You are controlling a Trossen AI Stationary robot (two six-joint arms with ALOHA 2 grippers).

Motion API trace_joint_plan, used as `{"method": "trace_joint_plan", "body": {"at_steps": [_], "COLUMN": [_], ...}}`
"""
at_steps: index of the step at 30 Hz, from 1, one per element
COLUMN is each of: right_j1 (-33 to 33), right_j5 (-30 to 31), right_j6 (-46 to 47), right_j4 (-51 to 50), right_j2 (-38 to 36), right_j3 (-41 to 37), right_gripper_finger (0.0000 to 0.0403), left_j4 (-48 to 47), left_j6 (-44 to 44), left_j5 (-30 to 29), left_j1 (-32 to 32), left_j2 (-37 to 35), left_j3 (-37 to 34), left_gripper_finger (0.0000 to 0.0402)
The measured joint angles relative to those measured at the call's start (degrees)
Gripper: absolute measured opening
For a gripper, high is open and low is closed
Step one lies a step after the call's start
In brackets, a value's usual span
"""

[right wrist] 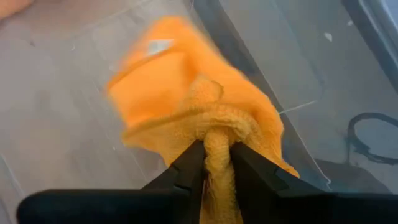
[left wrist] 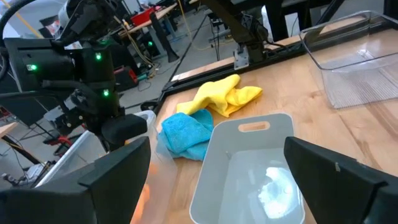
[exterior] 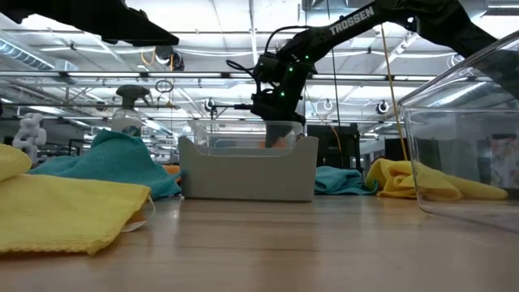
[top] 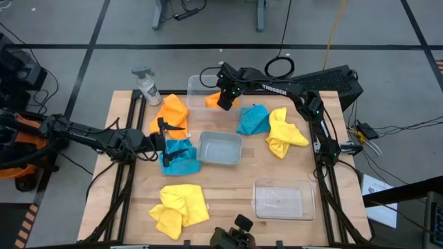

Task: Sort microfiber towel by color & place in baskets
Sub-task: Put the bottom orange microfiber towel into the top transparent bin, then put the orange microfiber towel into the top transparent bin

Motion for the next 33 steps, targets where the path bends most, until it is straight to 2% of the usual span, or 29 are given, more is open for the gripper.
{"method": "trace_joint_plan", "body": {"at_steps": [6, 13, 21, 24, 28, 30, 31, 33], "right_j1": [0.0, 0.15, 0.3, 0.79, 2.75, 4.7, 6.01, 9.14], "right_j5": [0.18, 0.05, 0.36, 1.72, 1.67, 2.01, 3.08, 7.11], "right_j6": [1.24, 0.96, 0.79, 1.15, 3.06, 4.04, 4.17, 4.23], "right_j4": [-0.68, -3.44, -5.09, -7.32, -10.83, -11.25, -11.45, -12.12], "right_j2": [-0.11, -0.41, -5.27, -7.25, -10.23, -11.71, -12.42, -14.0], "right_j3": [0.0, 0.0, -0.02, -0.02, -0.02, -0.02, -0.02, -0.02], "right_gripper_finger": [0.0109, 0.017, 0.0221, 0.0231, 0.0233, 0.0233, 0.0233, 0.0233], "left_j4": [0.0, 0.0, -1.22, -0.83, -0.27, -1.24, -2.4, -5.44], "left_j6": [-0.02, -0.12, -2.99, -2.6, 5.93, 6.72, 5.6, 2.45], "left_j5": [0.11, 0.13, -1.62, -6.75, -22.86, -29.5, -30.83, -29.61], "left_j1": [0.0, 0.0, 0.04, 0.04, 0.04, 0.09, 0.11, 0.07], "left_j2": [0.0, 0.0, 0.0, 0.0, -0.02, 0.0, -0.02, -0.01], "left_j3": [0.0, 0.0, 0.0, 0.0, 0.01, 0.02, 0.02, 0.02], "left_gripper_finger": [0.0374, 0.0374, 0.0374, 0.0374, 0.0374, 0.0374, 0.0374, 0.0374]}}
